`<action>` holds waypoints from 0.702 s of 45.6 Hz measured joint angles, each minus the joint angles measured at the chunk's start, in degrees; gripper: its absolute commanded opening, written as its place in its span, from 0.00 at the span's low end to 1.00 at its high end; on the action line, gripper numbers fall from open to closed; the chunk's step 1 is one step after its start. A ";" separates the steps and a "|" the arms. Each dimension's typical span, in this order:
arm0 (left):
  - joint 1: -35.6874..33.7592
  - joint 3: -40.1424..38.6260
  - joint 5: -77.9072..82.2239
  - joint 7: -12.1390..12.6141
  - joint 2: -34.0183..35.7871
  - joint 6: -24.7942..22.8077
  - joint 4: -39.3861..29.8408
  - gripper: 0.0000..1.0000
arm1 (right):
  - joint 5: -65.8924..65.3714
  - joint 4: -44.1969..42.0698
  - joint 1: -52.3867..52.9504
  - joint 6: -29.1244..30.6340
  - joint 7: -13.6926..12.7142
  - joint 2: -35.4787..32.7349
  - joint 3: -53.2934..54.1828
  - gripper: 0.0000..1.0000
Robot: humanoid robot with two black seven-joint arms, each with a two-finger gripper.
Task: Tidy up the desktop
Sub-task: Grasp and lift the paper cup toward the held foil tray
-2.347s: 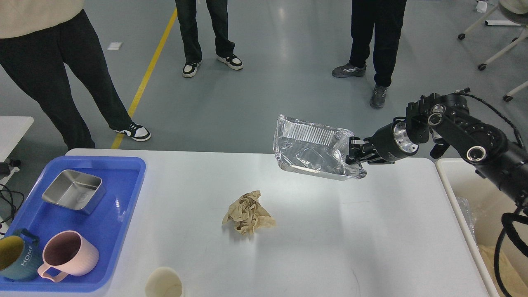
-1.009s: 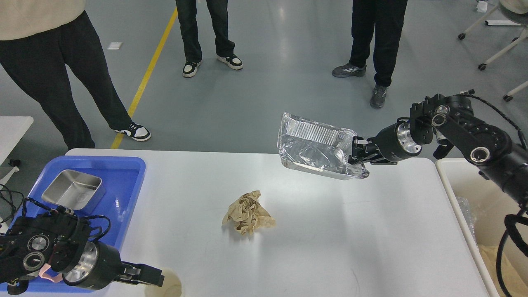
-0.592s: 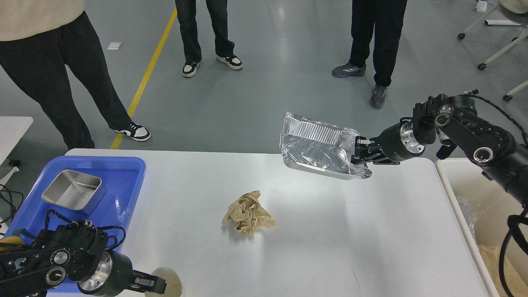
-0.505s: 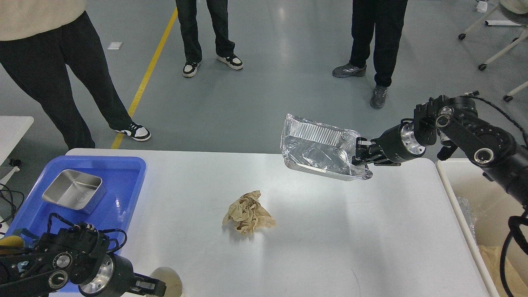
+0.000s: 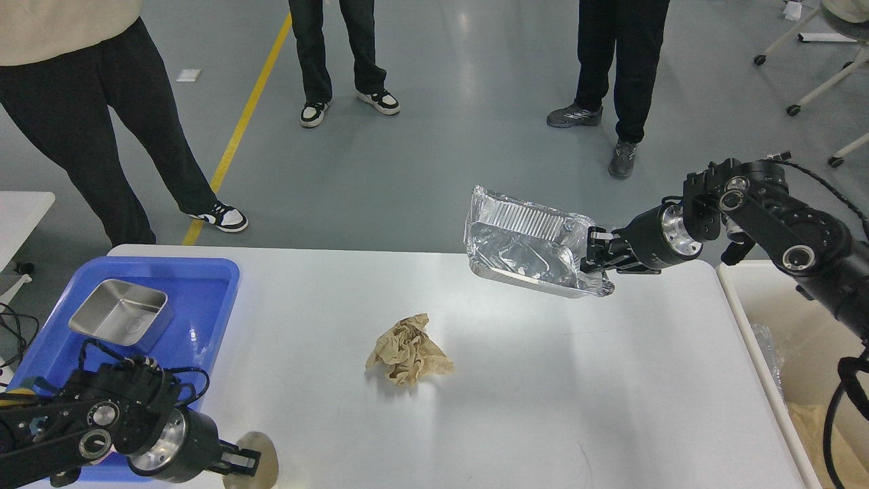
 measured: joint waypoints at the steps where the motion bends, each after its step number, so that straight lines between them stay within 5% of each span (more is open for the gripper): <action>1: -0.40 -1.65 -0.75 0.13 0.48 -1.30 -0.18 0.00 | 0.00 0.00 0.01 0.02 0.00 -0.01 0.01 0.00; 8: -6.95 -16.03 -11.81 3.68 3.93 -12.74 -0.70 0.00 | 0.00 0.12 0.07 0.20 0.00 -0.11 0.04 0.00; 13: -16.90 -20.42 -21.40 5.70 7.46 -15.63 -0.44 0.00 | 0.00 0.16 0.07 0.25 0.00 -0.17 0.04 0.00; 23: -39.90 -16.13 -35.84 7.72 11.41 -16.06 0.90 0.00 | 0.00 0.18 0.07 0.21 -0.04 0.13 0.04 0.00; 32: -49.48 -9.02 -39.24 7.87 10.89 -16.06 1.88 0.00 | 0.00 0.35 0.37 0.19 -0.24 0.23 0.04 0.00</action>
